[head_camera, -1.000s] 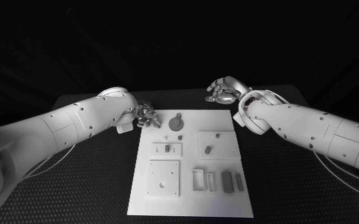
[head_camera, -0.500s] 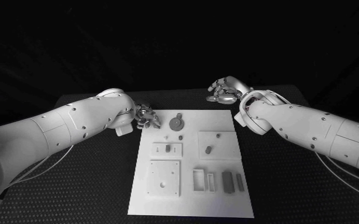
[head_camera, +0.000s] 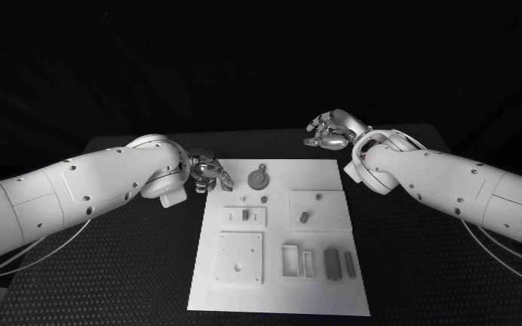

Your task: Assemble the parts on the task board

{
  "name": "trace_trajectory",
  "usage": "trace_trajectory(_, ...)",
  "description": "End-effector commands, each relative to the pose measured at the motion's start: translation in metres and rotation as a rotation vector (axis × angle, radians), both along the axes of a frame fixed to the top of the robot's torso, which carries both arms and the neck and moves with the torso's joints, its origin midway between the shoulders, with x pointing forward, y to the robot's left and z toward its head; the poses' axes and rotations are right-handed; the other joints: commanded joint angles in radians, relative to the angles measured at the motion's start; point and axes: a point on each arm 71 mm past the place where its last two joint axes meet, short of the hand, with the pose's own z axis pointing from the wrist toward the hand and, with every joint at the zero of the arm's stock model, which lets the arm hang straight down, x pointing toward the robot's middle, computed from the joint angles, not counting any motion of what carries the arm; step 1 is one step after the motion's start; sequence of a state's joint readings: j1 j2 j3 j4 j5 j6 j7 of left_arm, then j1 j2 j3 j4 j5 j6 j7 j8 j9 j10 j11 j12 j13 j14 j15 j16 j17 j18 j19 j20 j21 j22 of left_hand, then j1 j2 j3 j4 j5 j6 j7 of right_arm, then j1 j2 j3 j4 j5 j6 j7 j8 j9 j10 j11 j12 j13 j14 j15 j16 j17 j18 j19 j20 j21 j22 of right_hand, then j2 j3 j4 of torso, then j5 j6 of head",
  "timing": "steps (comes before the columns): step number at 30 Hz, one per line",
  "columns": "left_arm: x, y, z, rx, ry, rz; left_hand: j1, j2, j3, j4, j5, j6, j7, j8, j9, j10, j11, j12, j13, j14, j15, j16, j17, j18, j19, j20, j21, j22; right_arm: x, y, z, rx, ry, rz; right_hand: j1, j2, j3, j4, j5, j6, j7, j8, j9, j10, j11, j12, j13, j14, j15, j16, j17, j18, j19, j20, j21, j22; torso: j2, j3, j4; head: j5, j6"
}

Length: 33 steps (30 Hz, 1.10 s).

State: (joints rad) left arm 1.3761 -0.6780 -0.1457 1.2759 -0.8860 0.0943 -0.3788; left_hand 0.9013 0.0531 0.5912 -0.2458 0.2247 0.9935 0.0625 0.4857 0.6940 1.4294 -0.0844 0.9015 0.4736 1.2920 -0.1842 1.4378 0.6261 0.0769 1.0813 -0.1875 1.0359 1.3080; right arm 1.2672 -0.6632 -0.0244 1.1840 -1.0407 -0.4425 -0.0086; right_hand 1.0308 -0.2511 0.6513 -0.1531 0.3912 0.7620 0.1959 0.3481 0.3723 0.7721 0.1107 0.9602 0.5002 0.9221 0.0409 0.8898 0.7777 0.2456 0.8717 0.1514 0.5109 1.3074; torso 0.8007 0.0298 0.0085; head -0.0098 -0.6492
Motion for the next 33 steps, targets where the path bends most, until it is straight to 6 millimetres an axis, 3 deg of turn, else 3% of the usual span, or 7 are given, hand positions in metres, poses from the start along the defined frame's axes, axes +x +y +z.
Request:
trace_trajectory(1, -0.004, -0.003, 0.002, -0.018, -0.041, 0.01, 0.001, -0.018, 0.027, -0.022, 0.034, 0.053, -0.042, 0.021, 0.026, 0.006, -0.006, 0.012, -0.005, 0.002, -0.011, 0.009, 0.0, 0.013, 0.007, -0.078, 0.006, 0.014, 0.0, 0.002, -0.001, 0.002, 0.002, 0.016, -0.005, -0.001, -0.005, 0.001, 0.004, -0.005, 0.013, 0.004, -0.001, -0.006, 0.0, 0.003, -0.002, -0.005, -0.004, 0.002, -0.002, 0.016, 0.003, 0.002, -0.007, 0.022, -0.002, -0.002, 0.0058, -0.004, -0.003)
trace_trajectory(5, -0.011, -0.003, 0.0, -0.002, -0.066, 0.003, 0.002, -0.035, 0.029, -0.025, 0.081, 0.065, -0.045, 0.023, 0.027, 0.008, -0.009, 0.025, -0.014, 0.003, -0.013, 0.015, 0.002, 0.012, 0.008, -0.079, 0.008, 0.014, -0.001, 0.001, -0.001, 0.002, 0.003, 0.016, -0.005, -0.001, -0.005, 0.0, 0.004, -0.005, 0.013, 0.004, -0.002, -0.007, 0.0, 0.003, -0.003, -0.006, -0.003, 0.001, -0.002, 0.016, 0.002, 0.002, -0.008, 0.022, -0.002, -0.0018, 0.0049, -0.002, -0.006)
trace_trajectory(6, -0.012, -0.003, 0.0, 0.002, -0.075, 0.004, 0.01, -0.054, 0.033, -0.032, 0.116, 0.074, -0.048, 0.025, 0.027, 0.009, -0.011, 0.032, -0.018, 0.005, -0.014, 0.02, 0.003, 0.013, 0.008, -0.08, 0.01, 0.015, -0.001, 0.001, -0.001, 0.002, 0.004, 0.015, -0.005, -0.001, -0.005, 0.0, 0.004, -0.006, 0.013, 0.004, -0.002, -0.007, 0.0, 0.003, -0.003, -0.007, -0.003, 0.001, -0.002, 0.016, 0.002, 0.002, -0.008, 0.022, -0.002, -0.0013, 0.0041, -0.002, -0.006)
trace_trajectory(9, -0.016, -0.004, -0.003, 0.015, -0.07, -0.014, 0.028, -0.097, 0.034, -0.033, 0.163, 0.124, -0.063, 0.035, 0.029, 0.005, -0.025, 0.052, -0.02, 0.002, -0.021, 0.019, 0.0, 0.012, 0.013, -0.08, 0.013, 0.013, -0.001, 0.0, -0.001, 0.002, 0.005, 0.014, -0.005, -0.001, -0.005, 0.0, 0.004, -0.006, 0.013, 0.003, -0.002, -0.008, 0.001, 0.003, -0.003, -0.007, -0.003, 0.001, -0.003, 0.016, 0.001, 0.002, -0.008, 0.022, -0.003, -0.0011, 0.0058, -0.003, -0.008)
trace_trajectory(21, -0.031, -0.01, -0.02, 0.083, -0.062, -0.043, 0.034, -0.104, 0.028, -0.024, 0.199, 0.151, -0.068, 0.017, 0.034, -0.008, -0.03, 0.071, -0.021, 0.003, -0.027, 0.019, -0.006, 0.01, 0.013, -0.08, 0.011, 0.011, -0.002, 0.001, -0.002, 0.0, 0.006, 0.017, -0.006, 0.0, -0.005, 0.001, 0.005, -0.007, 0.014, 0.003, -0.002, -0.009, 0.001, 0.003, -0.005, -0.008, -0.002, 0.0, -0.003, 0.016, 0.0, 0.002, -0.01, 0.022, -0.003, -0.0004, 0.0052, -0.002, -0.014)
trace_trajectory(33, -0.036, -0.017, -0.03, 0.106, -0.061, -0.061, 0.032, -0.102, 0.026, -0.021, 0.21, 0.156, -0.069, 0.014, 0.037, -0.009, -0.032, 0.076, -0.022, 0.003, -0.028, 0.021, -0.007, 0.01, 0.014, -0.08, 0.012, 0.011, -0.002, 0.002, -0.003, 0.001, 0.008, 0.02, -0.006, 0.001, -0.006, 0.002, 0.006, -0.008, 0.014, 0.003, -0.003, -0.01, 0.001, 0.003, -0.006, -0.009, -0.002, 0.0, -0.004, 0.016, 0.0, 0.003, -0.011, 0.022, -0.001, -0.0013, 0.0043, -0.002, -0.018)
